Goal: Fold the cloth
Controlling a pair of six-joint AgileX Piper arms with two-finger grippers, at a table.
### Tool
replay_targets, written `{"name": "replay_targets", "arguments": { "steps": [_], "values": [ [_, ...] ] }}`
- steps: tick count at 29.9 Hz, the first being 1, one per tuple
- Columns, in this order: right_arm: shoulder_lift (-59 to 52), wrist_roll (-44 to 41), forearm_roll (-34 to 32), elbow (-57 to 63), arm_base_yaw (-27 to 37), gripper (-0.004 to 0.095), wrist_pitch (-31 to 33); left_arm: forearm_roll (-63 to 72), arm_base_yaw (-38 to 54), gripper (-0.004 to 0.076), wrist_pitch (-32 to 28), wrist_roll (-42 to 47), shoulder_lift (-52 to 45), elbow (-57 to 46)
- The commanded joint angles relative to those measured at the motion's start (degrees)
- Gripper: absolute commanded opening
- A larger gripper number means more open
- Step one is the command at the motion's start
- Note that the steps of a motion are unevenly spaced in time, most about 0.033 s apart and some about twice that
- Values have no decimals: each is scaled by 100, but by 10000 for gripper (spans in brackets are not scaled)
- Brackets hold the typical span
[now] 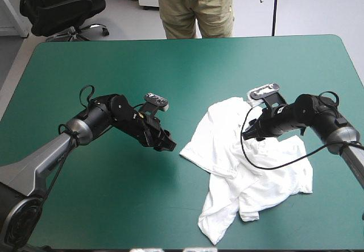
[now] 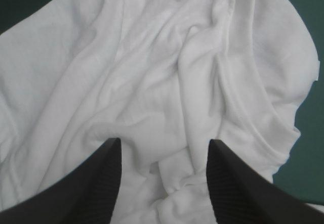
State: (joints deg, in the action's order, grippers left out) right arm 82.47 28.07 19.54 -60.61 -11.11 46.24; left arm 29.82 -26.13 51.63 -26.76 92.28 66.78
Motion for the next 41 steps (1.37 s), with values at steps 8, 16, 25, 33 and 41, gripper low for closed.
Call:
{"name": "replay_targets", "arguments": {
  "steps": [8,16,25,33,41],
  "values": [
    [-159,70,110,-187,5,486,-125,293,-19,338,-82,-33,-249,182],
    [-159,70,97,-187,5,486,-125,293,-19,338,-61,-33,-249,182],
    [-159,86,105,-187,5,486,-125,293,-19,338,-48,-33,-249,182],
    [-159,86,192,-187,5,486,-70,201,-19,338,147,-146,-346,248],
    [-183,74,312,-187,5,486,18,-1782,-11,338,-194,1195,-2056,606]
  ]
}}
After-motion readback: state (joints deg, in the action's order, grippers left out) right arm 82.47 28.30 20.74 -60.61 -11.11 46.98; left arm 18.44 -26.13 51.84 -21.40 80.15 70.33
